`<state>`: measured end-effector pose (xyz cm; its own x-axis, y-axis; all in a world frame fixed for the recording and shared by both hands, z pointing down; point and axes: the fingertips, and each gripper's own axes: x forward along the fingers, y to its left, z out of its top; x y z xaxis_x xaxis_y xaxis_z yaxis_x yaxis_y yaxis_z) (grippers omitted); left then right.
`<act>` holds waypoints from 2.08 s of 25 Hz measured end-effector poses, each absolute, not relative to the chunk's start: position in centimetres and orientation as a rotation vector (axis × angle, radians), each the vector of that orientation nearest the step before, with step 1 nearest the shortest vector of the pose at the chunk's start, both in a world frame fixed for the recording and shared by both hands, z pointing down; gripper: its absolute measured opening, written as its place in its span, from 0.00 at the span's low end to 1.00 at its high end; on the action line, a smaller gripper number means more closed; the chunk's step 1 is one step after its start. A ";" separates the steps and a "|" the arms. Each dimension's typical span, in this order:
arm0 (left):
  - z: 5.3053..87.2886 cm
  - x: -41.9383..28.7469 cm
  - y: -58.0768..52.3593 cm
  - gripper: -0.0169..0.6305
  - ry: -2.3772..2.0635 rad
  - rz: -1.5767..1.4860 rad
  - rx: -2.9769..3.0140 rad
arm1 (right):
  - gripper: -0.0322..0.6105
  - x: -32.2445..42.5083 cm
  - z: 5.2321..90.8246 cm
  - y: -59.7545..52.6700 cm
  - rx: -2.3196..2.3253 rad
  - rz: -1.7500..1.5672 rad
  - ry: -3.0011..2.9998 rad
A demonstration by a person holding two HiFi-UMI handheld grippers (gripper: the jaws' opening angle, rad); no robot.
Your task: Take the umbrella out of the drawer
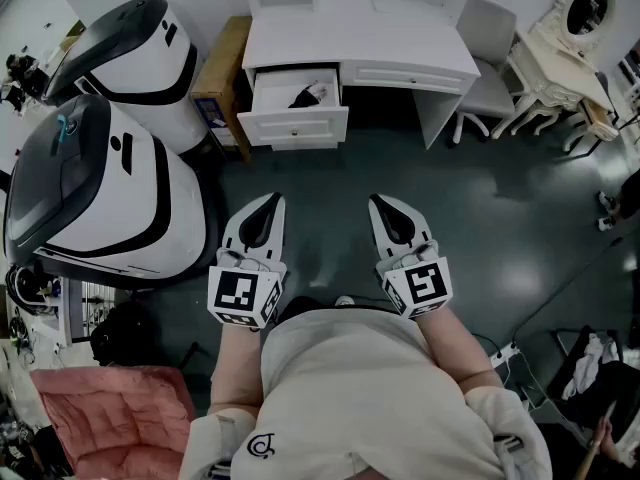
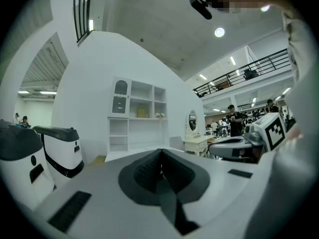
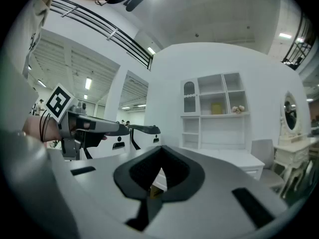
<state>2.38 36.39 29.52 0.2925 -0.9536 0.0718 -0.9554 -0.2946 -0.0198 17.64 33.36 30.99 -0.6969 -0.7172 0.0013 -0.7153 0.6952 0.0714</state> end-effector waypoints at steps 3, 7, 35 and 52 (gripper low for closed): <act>29.8 2.6 36.0 0.05 -1.847 0.112 2.499 | 0.06 18.0 31.3 32.9 1.218 -0.089 -2.864; 30.0 3.2 35.5 0.04 -1.849 0.118 2.498 | 0.06 18.3 31.2 32.3 1.207 -0.107 -2.865; 34.4 -0.9 20.8 0.05 -1.813 0.171 2.375 | 0.06 15.4 35.9 18.1 1.208 0.054 -2.771; 36.3 -12.3 -5.4 0.05 -1.598 0.212 2.441 | 0.06 3.3 35.6 -5.5 1.321 0.130 -2.652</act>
<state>-12.34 -5.44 36.27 0.3998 -0.8855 0.2367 -0.9166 -0.3868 0.1012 3.31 -5.46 35.58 -0.5907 -0.7829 0.1956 -0.7982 0.6024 0.0004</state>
